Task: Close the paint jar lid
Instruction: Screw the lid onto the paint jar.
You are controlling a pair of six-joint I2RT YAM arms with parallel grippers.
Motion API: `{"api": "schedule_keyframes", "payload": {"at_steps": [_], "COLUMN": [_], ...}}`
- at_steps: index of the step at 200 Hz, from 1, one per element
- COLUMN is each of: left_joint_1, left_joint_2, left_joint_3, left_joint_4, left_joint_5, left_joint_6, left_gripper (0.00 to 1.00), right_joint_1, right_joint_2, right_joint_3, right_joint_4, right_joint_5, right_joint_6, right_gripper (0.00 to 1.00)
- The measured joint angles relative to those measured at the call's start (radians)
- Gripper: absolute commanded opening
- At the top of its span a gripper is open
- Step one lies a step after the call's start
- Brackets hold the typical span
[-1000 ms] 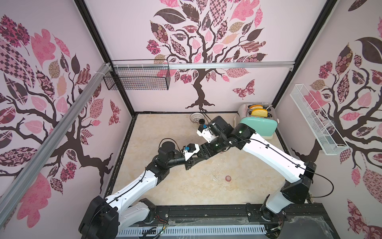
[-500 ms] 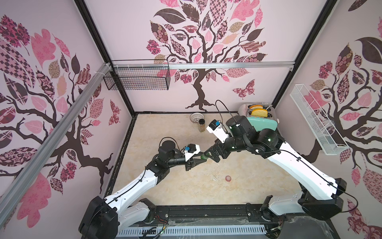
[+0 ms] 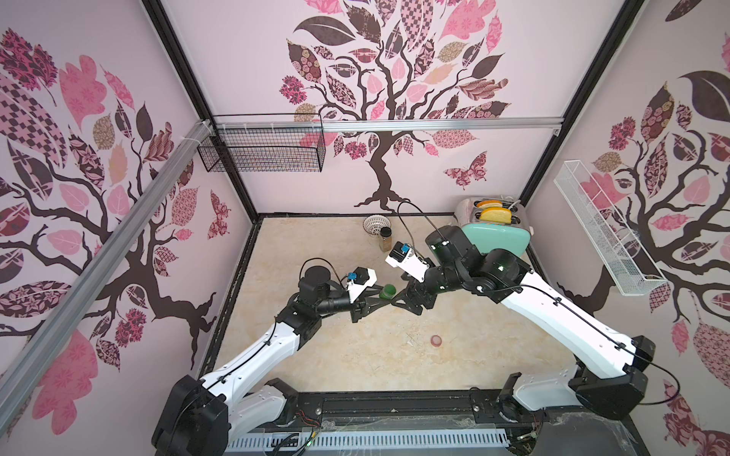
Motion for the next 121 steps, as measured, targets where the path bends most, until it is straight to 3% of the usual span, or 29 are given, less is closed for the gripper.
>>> {"api": "schedule_keyframes", "payload": {"at_steps": [55, 121], "left_joint_1": [0.000, -0.001], "left_joint_2": [-0.002, -0.002], "left_joint_3": [0.000, 0.000], "left_joint_4": [-0.008, -0.011], "left_joint_5": [0.000, -0.002], "left_joint_6": [0.012, 0.024], "left_gripper": [0.14, 0.15], "right_joint_1": [0.000, 0.000], "right_joint_2": [0.000, 0.024], "right_joint_3": [-0.034, -0.035], "right_joint_4": [0.026, 0.057], "right_joint_5": [-0.031, -0.054], "right_joint_6": [-0.171, -0.243], "right_gripper": [0.85, 0.78]}}
